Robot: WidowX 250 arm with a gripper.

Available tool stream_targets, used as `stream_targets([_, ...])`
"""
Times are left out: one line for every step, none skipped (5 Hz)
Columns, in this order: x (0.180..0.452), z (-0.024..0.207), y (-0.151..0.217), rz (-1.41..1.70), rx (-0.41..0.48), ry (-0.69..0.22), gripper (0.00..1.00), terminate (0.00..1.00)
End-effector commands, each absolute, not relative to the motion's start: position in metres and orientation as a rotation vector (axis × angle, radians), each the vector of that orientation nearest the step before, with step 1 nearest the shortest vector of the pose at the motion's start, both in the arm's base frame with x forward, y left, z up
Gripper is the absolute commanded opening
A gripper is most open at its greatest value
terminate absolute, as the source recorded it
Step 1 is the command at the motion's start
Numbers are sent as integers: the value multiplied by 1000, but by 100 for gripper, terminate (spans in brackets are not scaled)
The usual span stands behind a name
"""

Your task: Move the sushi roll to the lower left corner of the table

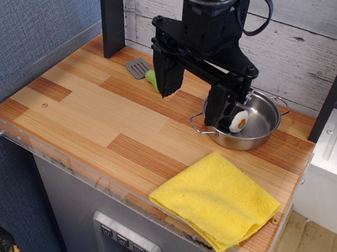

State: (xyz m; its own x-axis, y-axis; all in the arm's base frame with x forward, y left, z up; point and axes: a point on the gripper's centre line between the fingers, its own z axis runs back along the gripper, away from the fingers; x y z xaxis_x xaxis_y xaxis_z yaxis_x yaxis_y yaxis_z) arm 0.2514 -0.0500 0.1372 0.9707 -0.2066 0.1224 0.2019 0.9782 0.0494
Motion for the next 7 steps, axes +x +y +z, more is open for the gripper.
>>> stream_targets([251,137,-50,-206,37,-127,100,0])
stream_targets([266,136,-43,-197,31,-127,100,0])
stream_targets([283,131,-28,-171,31,-149,100,0])
stream_targets([300,129,-12,-177,34,-188,100,0])
stream_targets([320,116,-2,-200,39,-246,100,0])
stream_targets([338,100,-4,-223,12,-264,100,0])
stream_targets([351,88,-16,-252,-6,-270,100,0])
